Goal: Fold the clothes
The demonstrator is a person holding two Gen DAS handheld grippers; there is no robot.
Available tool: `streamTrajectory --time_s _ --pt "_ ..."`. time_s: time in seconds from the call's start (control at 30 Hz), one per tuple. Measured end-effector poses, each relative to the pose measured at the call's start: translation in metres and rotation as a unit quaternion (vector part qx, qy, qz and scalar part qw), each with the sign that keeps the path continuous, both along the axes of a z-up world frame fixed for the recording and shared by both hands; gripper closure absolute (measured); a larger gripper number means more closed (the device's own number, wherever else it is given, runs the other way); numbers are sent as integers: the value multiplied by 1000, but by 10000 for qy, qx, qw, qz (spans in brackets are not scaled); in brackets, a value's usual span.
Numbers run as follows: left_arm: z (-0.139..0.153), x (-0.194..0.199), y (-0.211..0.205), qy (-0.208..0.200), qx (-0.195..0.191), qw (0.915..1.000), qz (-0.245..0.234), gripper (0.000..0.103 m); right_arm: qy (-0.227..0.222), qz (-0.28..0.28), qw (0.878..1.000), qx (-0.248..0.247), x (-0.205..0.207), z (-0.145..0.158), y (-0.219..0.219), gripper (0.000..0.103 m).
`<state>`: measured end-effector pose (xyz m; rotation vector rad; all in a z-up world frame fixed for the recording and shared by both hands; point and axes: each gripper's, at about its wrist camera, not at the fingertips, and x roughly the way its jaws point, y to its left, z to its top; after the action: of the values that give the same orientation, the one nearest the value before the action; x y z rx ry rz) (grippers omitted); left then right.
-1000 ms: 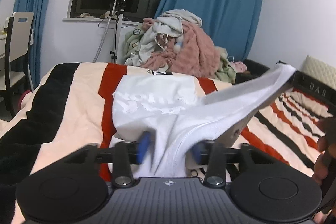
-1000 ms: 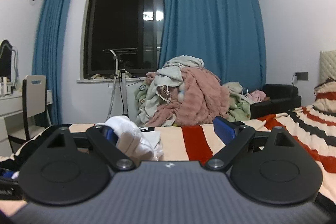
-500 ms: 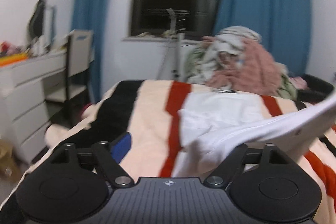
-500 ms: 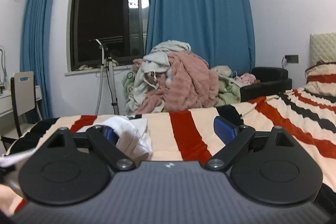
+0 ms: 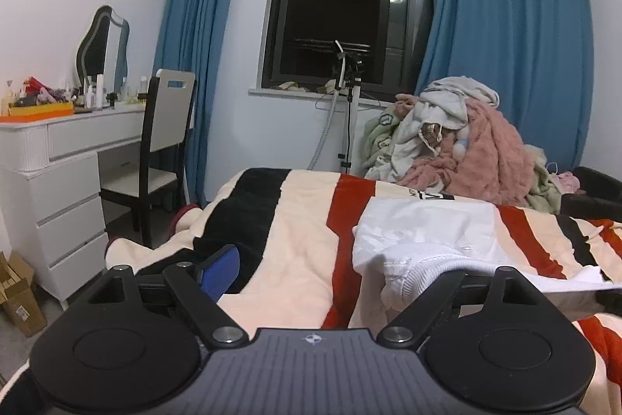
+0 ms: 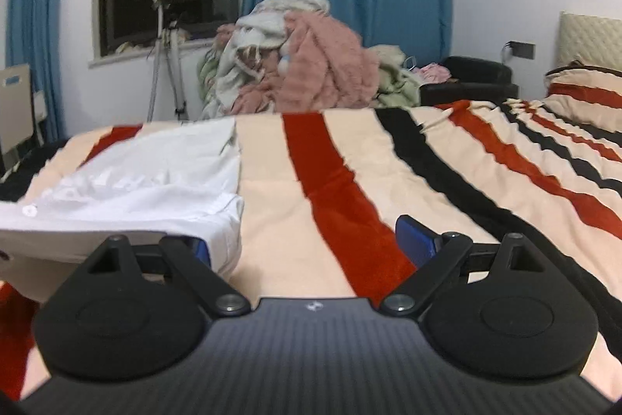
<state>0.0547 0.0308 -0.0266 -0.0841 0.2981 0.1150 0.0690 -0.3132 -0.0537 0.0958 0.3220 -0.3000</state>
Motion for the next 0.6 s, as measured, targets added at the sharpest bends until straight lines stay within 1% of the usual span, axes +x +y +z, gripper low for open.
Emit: streamTrajectory --time_s 0.1,0.13,0.2,0.27,0.4,0.5,0.6 --pt "9 -11 6 -127 -258 9996 50 17 -450 -29 9989 -122 -20 20 5 12" --pt "15 -16 8 -235 -317 9992 76 17 -586 -26 9981 -176 -26 30 6 12" --pt "33 -26 10 -512 -351 9980 136 17 -910 37 9953 -322 -36 60 9 12" --pt "61 -39 9 -920 -359 9950 123 17 -1268 105 9909 -437 -47 99 10 12" --pt "139 -64 6 -1779 -357 9833 -106 16 -1968 198 9792 -452 -69 194 3 12" --pt "209 -81 6 -2256 -421 9730 -240 16 -2395 349 9692 -459 -88 268 -3 12" --pt "285 -104 2 -2774 -242 9598 -361 16 -2746 496 9592 -450 -109 340 -11 12"
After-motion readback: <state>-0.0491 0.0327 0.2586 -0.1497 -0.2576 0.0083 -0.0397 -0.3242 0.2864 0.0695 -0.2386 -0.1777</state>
